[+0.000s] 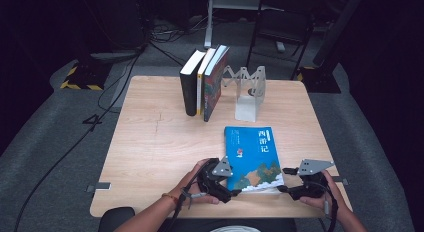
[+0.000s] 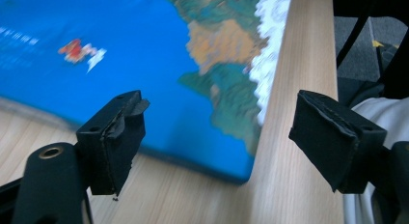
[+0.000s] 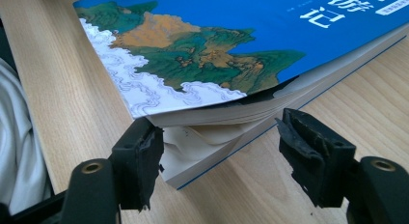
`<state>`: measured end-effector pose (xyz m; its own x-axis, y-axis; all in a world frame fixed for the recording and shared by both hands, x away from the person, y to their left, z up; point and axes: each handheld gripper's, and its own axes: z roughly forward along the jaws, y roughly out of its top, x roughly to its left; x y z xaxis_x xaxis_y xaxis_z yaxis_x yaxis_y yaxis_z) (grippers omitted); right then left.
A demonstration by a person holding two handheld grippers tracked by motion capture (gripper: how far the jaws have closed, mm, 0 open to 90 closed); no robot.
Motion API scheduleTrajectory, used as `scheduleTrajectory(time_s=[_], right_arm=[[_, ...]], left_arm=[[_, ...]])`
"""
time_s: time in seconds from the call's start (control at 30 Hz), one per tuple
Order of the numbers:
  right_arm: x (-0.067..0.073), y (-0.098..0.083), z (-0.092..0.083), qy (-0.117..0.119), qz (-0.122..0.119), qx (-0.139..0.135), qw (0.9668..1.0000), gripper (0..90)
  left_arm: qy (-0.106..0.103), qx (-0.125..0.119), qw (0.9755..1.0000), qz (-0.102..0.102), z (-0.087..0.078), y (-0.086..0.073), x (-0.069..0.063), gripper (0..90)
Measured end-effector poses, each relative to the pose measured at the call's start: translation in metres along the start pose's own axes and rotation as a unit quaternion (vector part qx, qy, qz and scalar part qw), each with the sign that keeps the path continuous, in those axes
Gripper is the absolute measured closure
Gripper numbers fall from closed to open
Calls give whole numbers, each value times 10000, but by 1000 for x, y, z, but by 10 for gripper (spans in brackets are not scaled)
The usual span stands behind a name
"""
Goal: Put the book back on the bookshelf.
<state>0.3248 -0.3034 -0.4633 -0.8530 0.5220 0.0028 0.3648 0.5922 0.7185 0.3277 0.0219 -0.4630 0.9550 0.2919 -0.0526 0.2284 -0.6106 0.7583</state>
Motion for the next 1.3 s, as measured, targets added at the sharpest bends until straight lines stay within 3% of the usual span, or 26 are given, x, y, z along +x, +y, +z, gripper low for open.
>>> scheduleTrajectory(time_s=[0.27,0.37,0.43,0.5,0.6,0.7,0.77,0.8,0.83,0.9,0.97,1.03,1.3], right_arm=[[-1,7,-2,-91,-5,-42,9999,310],[-1,10,-2,-130,-1,-77,9999,303],[-1,11,-3,-142,-4,-78,9999,303],[-1,13,-3,-151,-24,-91,9998,303],[-1,15,-2,-151,-37,-85,9998,303],[-1,17,-2,-149,-40,-69,9999,301],[-1,18,-2,-157,-40,-100,9998,301],[-1,21,-2,-170,-77,-81,9998,301],[0,21,-2,-168,-92,-77,9998,302],[0,19,-2,-161,-65,-81,9998,302],[-1,17,-2,-156,1,-92,9998,303],[0,16,-2,-189,-1,-73,9998,300],[-3,11,-1,-138,5,-69,9999,290]], left_arm=[[-253,-41,9994,221,30,27,-21,201],[-110,77,9997,206,44,35,-26,208],[-132,114,9998,120,51,37,-27,213],[14,234,9997,85,59,38,-29,228],[251,228,9994,101,64,39,-31,264],[405,299,9985,203,65,39,-33,290],[372,277,9988,158,65,39,-32,308],[627,209,9977,175,63,37,-30,410],[514,199,9984,130,62,37,-26,479],[381,151,9990,187,60,36,-23,494],[402,179,9987,256,60,36,-24,553],[441,174,9976,511,59,37,-28,613],[216,11,9982,556,51,38,-22,739]])
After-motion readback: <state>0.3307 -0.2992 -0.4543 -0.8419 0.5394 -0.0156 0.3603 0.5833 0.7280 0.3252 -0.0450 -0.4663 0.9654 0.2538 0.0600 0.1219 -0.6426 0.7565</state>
